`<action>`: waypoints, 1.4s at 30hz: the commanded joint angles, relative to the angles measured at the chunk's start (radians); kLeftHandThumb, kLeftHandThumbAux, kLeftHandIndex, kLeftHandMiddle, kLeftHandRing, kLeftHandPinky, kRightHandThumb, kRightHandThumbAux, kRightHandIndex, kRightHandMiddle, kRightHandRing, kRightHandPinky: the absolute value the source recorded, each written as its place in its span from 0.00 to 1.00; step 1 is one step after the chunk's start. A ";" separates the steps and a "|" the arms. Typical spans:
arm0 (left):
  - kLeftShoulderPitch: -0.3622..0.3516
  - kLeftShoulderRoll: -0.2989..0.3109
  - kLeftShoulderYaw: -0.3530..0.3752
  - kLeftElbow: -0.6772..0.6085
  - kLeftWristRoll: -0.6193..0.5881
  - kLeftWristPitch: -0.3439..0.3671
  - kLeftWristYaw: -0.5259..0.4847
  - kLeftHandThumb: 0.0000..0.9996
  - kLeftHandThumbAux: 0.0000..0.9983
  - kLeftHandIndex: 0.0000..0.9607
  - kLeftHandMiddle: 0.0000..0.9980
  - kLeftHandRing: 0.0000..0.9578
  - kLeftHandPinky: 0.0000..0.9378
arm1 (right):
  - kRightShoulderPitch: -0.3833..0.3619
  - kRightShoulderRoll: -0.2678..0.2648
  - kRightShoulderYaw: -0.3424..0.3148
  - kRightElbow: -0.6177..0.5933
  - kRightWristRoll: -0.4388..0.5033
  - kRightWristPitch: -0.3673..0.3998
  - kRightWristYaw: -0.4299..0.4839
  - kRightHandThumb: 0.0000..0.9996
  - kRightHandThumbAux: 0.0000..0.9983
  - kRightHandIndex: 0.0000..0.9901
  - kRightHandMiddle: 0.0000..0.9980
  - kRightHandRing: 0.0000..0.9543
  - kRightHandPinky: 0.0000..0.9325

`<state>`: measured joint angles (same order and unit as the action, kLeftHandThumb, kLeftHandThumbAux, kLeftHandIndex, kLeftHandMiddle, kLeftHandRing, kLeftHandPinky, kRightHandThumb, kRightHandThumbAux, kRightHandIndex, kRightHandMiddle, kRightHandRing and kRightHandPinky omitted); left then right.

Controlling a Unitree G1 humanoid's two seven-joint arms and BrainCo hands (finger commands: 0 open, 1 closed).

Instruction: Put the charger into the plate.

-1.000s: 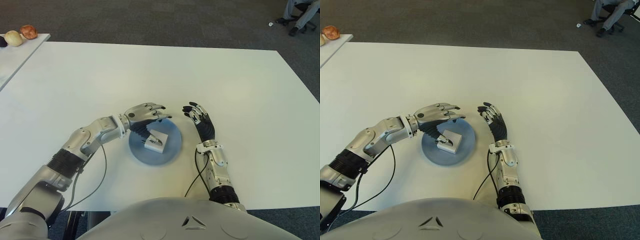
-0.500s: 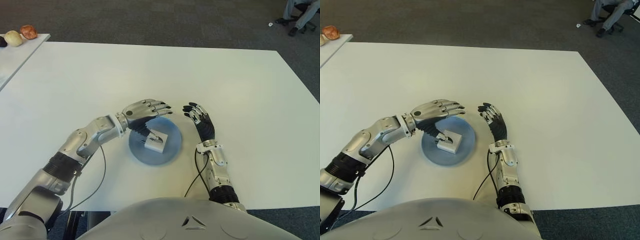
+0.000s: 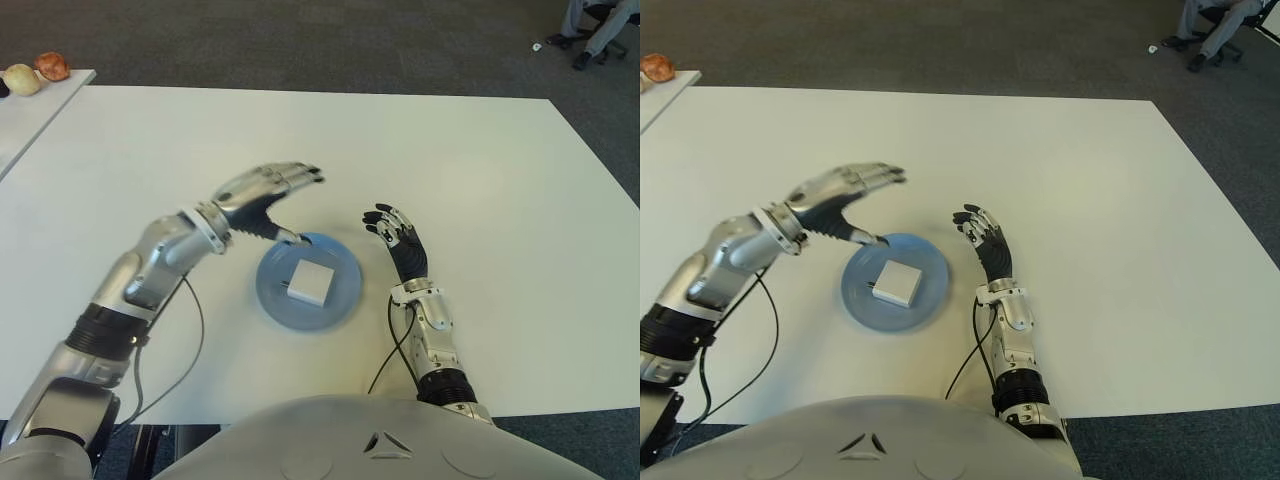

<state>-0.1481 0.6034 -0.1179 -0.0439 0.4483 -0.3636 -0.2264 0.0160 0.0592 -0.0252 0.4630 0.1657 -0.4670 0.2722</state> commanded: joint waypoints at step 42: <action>0.374 -0.626 0.376 0.027 -0.911 0.177 0.038 0.00 0.68 0.00 0.00 0.00 0.00 | 0.013 -0.014 -0.048 0.105 0.016 0.043 0.018 0.00 0.56 0.23 0.35 0.32 0.29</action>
<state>0.1994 0.0053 0.2807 -0.0013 -0.4720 -0.2172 -0.2130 -0.0170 0.0501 -0.0594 0.5045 0.1705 -0.4722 0.2948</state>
